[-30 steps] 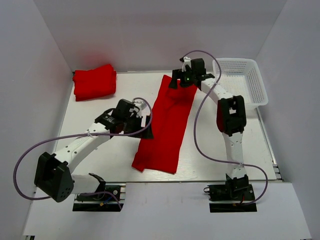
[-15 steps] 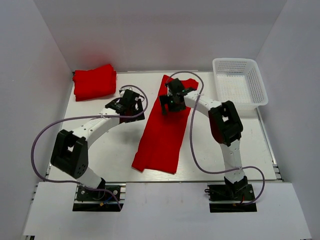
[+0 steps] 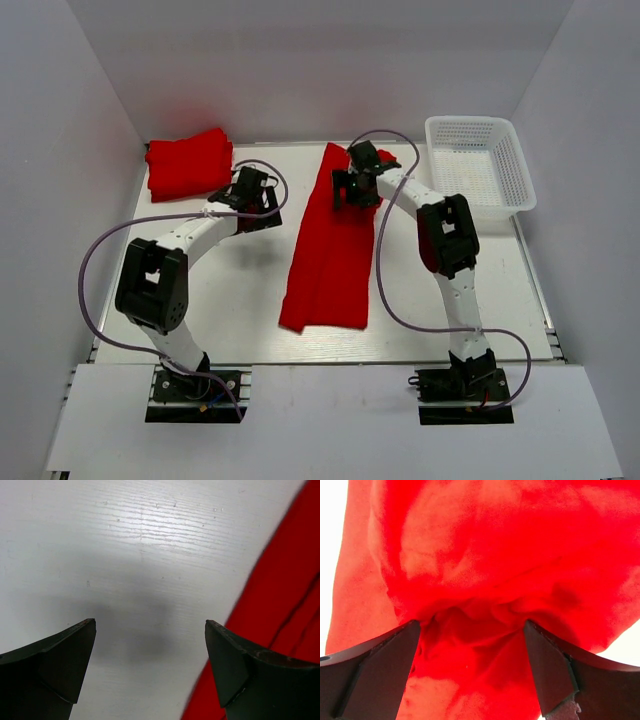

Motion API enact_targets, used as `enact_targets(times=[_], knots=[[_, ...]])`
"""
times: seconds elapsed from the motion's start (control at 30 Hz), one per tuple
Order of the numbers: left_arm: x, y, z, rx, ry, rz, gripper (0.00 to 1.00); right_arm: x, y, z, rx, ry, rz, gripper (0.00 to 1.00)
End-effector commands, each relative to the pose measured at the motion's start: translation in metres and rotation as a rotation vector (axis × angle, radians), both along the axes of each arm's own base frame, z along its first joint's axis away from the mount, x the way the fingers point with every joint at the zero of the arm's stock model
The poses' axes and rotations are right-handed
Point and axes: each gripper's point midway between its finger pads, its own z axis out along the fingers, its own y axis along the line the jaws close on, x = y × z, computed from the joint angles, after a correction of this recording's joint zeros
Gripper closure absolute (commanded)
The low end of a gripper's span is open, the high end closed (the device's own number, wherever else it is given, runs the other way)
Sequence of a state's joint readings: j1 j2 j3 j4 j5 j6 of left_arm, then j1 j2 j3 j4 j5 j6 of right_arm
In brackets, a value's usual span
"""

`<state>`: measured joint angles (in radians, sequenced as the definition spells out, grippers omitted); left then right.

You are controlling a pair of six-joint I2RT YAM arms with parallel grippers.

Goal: Fold and stack the t-shirts
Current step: Rotate the tshirt 90 degrees

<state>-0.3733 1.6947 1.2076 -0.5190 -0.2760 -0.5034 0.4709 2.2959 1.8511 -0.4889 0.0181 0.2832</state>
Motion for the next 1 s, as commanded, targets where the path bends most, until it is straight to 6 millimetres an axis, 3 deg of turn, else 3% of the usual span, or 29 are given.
enact_targets(times=[0.0,0.03,0.07,0.1,0.13,0.17,0.2,0.27,0.3,0.4,0.43,0.5,0.53,0.6,0.63,0.67,0.7,0.73,0.8,0.83,0.87,0.93,0.97], knots=[[0.028,-0.012,0.028,-0.054,-0.088,-0.075,0.00,0.036,-0.018,-0.017,0.023,-0.005,0.048,0.10],[0.030,-0.015,0.032,-0.062,-0.093,-0.092,0.00,0.039,-0.017,-0.029,0.028,0.008,0.066,0.10],[0.033,-0.021,0.026,-0.075,-0.082,-0.119,0.00,0.056,-0.014,-0.016,0.084,-0.032,0.088,0.10],[0.040,-0.020,0.030,-0.082,-0.099,-0.122,0.00,0.067,-0.021,-0.027,0.077,-0.046,0.124,0.10],[0.040,-0.022,0.026,-0.078,-0.088,-0.145,0.00,0.071,-0.019,-0.025,0.107,-0.055,0.161,0.10],[0.044,-0.029,0.029,-0.098,-0.099,-0.173,0.00,0.087,-0.013,-0.007,0.158,-0.117,0.203,0.10],[0.050,-0.033,0.027,-0.106,-0.105,-0.190,0.00,0.093,-0.016,-0.012,0.134,-0.162,0.283,0.10],[0.054,-0.043,0.025,-0.129,-0.107,-0.242,0.00,0.109,-0.008,0.004,0.148,-0.267,0.336,0.10],[0.059,-0.047,0.033,-0.145,-0.130,-0.253,0.00,0.114,-0.009,0.013,0.150,-0.295,0.346,0.10],[0.061,-0.051,0.027,-0.142,-0.107,-0.285,0.00,0.119,-0.003,0.058,0.159,-0.384,0.378,0.10],[0.062,-0.052,0.026,-0.140,-0.099,-0.285,0.00,0.114,0.001,0.081,0.177,-0.408,0.386,0.10],[0.055,-0.054,0.019,-0.156,-0.070,-0.301,0.00,0.102,0.000,0.107,0.201,-0.429,0.379,0.10],[0.052,-0.060,0.021,-0.184,-0.075,-0.325,0.00,0.081,-0.005,0.127,0.231,-0.416,0.359,0.10],[0.036,-0.063,0.015,-0.191,-0.057,-0.354,0.00,0.073,-0.010,0.139,0.250,-0.437,0.329,0.10],[0.031,-0.073,0.017,-0.218,-0.066,-0.388,0.00,0.047,-0.018,0.122,0.237,-0.379,0.317,0.10],[0.018,-0.073,0.005,-0.233,-0.032,-0.402,0.00,0.041,-0.025,0.144,0.243,-0.411,0.270,0.10],[0.007,-0.077,0.007,-0.278,-0.018,-0.415,0.00,0.035,-0.029,0.143,0.238,-0.402,0.228,0.10],[0.001,-0.080,0.005,-0.313,-0.011,-0.405,0.00,0.004,-0.040,0.116,0.221,-0.325,0.204,0.10],[-0.022,-0.083,-0.011,-0.349,0.034,-0.411,0.00,-0.017,-0.050,0.137,0.252,-0.345,0.143,0.10],[-0.038,-0.088,-0.014,-0.372,0.047,-0.429,0.00,-0.048,-0.060,0.092,0.230,-0.234,0.121,0.10],[-0.047,-0.096,-0.015,-0.387,0.050,-0.451,0.00,-0.055,-0.068,0.108,0.231,-0.260,0.060,0.10],[-0.063,-0.096,-0.023,-0.365,0.070,-0.446,0.00,-0.089,-0.083,0.070,0.198,-0.163,0.017,0.10],[-0.066,-0.098,-0.015,-0.358,0.051,-0.456,0.00,-0.097,-0.084,0.081,0.222,-0.180,0.001,0.10]])
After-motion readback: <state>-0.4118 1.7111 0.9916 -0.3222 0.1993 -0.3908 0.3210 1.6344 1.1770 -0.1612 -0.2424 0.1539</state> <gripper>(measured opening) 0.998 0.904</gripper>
